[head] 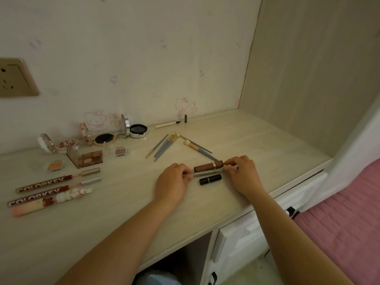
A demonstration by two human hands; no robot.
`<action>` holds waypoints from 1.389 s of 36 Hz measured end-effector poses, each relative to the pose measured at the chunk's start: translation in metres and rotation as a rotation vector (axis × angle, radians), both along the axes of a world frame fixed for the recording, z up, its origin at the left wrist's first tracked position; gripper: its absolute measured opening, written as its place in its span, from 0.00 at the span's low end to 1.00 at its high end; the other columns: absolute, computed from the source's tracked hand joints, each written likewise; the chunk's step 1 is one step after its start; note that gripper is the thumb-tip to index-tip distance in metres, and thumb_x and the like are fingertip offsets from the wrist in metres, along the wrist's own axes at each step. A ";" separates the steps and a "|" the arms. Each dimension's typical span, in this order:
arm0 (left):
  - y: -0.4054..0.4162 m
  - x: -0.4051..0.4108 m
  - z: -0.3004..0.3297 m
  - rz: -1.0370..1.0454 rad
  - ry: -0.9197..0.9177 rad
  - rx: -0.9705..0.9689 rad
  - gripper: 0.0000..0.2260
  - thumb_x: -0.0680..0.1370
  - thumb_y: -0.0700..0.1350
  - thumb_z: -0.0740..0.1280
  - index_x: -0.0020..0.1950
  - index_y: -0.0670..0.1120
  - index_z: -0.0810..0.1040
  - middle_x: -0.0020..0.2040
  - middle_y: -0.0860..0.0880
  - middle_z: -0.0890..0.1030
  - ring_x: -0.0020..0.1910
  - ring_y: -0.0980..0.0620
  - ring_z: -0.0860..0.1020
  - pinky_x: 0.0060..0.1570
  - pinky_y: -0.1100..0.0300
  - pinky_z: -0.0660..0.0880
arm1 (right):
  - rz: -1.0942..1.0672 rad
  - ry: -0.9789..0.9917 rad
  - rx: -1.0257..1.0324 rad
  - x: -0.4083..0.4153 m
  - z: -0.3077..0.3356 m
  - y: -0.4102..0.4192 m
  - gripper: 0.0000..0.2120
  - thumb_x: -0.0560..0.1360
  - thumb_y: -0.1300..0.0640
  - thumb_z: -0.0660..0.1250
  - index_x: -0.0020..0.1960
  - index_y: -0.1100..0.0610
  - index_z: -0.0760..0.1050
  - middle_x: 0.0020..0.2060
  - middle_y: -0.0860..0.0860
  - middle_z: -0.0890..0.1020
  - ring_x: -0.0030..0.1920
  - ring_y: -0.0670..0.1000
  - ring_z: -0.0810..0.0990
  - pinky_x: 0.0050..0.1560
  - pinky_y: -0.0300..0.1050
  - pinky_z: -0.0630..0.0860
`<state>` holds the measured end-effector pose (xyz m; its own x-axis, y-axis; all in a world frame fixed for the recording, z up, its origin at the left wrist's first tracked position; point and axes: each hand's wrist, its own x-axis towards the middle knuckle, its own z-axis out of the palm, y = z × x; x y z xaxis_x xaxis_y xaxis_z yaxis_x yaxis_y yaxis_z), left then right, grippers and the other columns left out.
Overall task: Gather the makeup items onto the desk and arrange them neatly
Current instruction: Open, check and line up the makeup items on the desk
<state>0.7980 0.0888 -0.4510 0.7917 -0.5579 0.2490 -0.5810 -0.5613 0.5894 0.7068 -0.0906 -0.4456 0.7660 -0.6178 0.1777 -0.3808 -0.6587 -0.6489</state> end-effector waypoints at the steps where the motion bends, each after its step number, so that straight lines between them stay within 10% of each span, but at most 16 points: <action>1: 0.001 0.000 0.000 0.003 0.006 -0.017 0.07 0.78 0.49 0.64 0.53 0.49 0.78 0.50 0.52 0.78 0.48 0.53 0.76 0.50 0.55 0.75 | -0.001 -0.012 0.015 -0.001 0.001 0.001 0.08 0.78 0.52 0.63 0.54 0.52 0.77 0.52 0.48 0.72 0.56 0.49 0.68 0.52 0.39 0.64; 9: 0.018 0.000 0.011 -0.035 0.064 -0.170 0.06 0.78 0.48 0.64 0.52 0.50 0.78 0.42 0.58 0.77 0.44 0.58 0.76 0.43 0.67 0.71 | 0.072 -0.197 0.264 -0.007 0.021 0.019 0.05 0.79 0.53 0.61 0.48 0.52 0.75 0.40 0.47 0.77 0.38 0.45 0.73 0.36 0.35 0.66; 19: 0.046 -0.007 0.038 -0.052 -0.320 0.093 0.14 0.81 0.55 0.51 0.55 0.49 0.71 0.38 0.52 0.78 0.36 0.49 0.77 0.36 0.53 0.72 | 0.267 -0.446 0.885 0.027 0.040 0.110 0.10 0.79 0.56 0.60 0.43 0.59 0.76 0.28 0.49 0.71 0.30 0.45 0.69 0.36 0.39 0.70; 24: 0.062 -0.005 0.045 0.021 -0.254 0.075 0.17 0.82 0.55 0.49 0.55 0.48 0.73 0.41 0.49 0.81 0.38 0.48 0.78 0.38 0.52 0.74 | 0.249 -0.461 0.783 0.041 0.036 0.140 0.12 0.80 0.55 0.59 0.41 0.57 0.76 0.26 0.46 0.70 0.29 0.45 0.68 0.35 0.39 0.69; 41: 0.091 0.004 0.084 -0.172 0.809 -0.343 0.16 0.82 0.51 0.54 0.37 0.47 0.68 0.25 0.54 0.60 0.23 0.58 0.57 0.21 0.68 0.53 | 0.400 -0.525 0.925 0.058 0.054 0.152 0.14 0.75 0.51 0.63 0.33 0.53 0.78 0.33 0.58 0.69 0.38 0.57 0.66 0.46 0.53 0.66; 50: 0.110 0.018 0.066 -0.068 1.091 -0.399 0.15 0.82 0.50 0.53 0.38 0.47 0.68 0.24 0.55 0.61 0.20 0.60 0.57 0.17 0.70 0.53 | 0.120 -0.653 1.030 0.059 0.073 0.090 0.15 0.81 0.56 0.56 0.37 0.57 0.72 0.25 0.47 0.63 0.27 0.44 0.61 0.27 0.36 0.60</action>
<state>0.8162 0.1989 -0.3851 0.6659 -0.6428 -0.3786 0.3220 -0.2101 0.9231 0.7653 -0.0006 -0.3730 0.7778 -0.6282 0.0199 0.2389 0.2663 -0.9338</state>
